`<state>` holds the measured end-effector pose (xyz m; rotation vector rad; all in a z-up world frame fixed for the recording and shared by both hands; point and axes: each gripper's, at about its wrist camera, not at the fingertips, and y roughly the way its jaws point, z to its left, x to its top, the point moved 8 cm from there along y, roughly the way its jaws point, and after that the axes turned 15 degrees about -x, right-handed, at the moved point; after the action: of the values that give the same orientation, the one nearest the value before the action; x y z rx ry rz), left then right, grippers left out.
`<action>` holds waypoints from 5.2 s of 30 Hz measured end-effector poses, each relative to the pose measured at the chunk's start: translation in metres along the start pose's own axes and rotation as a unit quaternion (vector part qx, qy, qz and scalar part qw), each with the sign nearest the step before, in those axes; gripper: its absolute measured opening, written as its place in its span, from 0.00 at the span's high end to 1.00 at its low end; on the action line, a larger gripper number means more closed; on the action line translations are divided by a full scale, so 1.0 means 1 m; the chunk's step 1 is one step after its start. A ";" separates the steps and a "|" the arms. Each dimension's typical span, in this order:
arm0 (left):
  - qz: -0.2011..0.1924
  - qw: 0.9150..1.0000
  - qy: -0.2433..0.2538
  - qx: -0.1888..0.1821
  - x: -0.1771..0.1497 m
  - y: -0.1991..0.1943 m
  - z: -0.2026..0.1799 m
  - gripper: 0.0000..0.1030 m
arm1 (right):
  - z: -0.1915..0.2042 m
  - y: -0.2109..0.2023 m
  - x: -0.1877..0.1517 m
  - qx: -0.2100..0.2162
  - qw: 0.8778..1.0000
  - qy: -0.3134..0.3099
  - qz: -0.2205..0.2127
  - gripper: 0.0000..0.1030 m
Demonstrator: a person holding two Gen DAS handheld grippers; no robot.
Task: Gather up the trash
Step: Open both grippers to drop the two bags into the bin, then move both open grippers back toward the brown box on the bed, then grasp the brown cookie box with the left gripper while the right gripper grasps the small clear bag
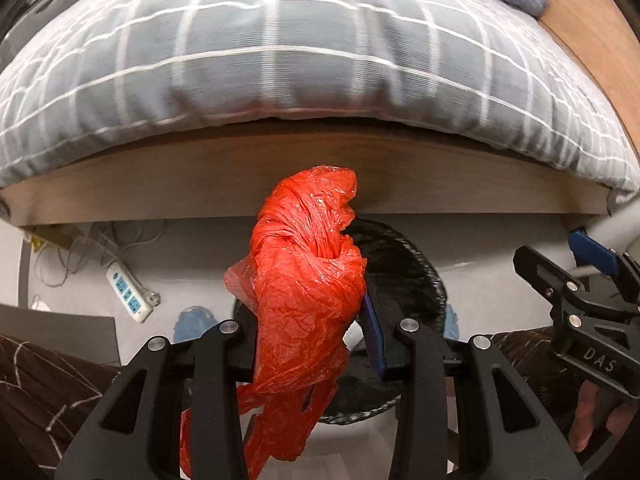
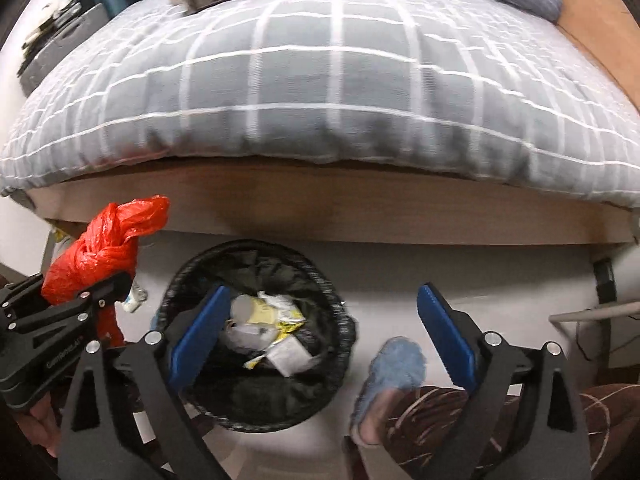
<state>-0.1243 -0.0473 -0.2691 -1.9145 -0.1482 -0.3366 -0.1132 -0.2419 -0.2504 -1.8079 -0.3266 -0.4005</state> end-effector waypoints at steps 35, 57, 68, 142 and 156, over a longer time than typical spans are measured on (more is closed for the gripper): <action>-0.138 0.988 0.049 0.039 0.059 -0.086 -0.029 0.06 | -0.036 -0.080 0.062 -0.017 0.990 0.057 -0.128 0.09; -0.209 0.975 0.060 0.042 0.141 -0.122 -0.026 0.06 | -0.069 -0.108 0.145 -0.017 0.973 0.084 -0.215 0.09; -0.236 0.968 0.063 0.052 0.192 -0.128 -0.010 0.06 | -0.071 -0.091 0.180 -0.014 0.973 0.082 -0.216 0.09; 0.035 0.944 0.328 -0.010 0.393 0.033 -0.009 0.06 | -0.031 0.101 0.470 -0.011 0.986 0.059 -0.155 0.09; 0.038 0.954 0.296 -0.018 0.401 0.058 0.002 0.08 | -0.022 0.131 0.474 -0.009 0.988 0.061 -0.142 0.34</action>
<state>0.2728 -0.0902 -0.2003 -1.7682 0.3311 -0.8451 0.3670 -0.2902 -0.1533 -1.7485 -0.4984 -0.7136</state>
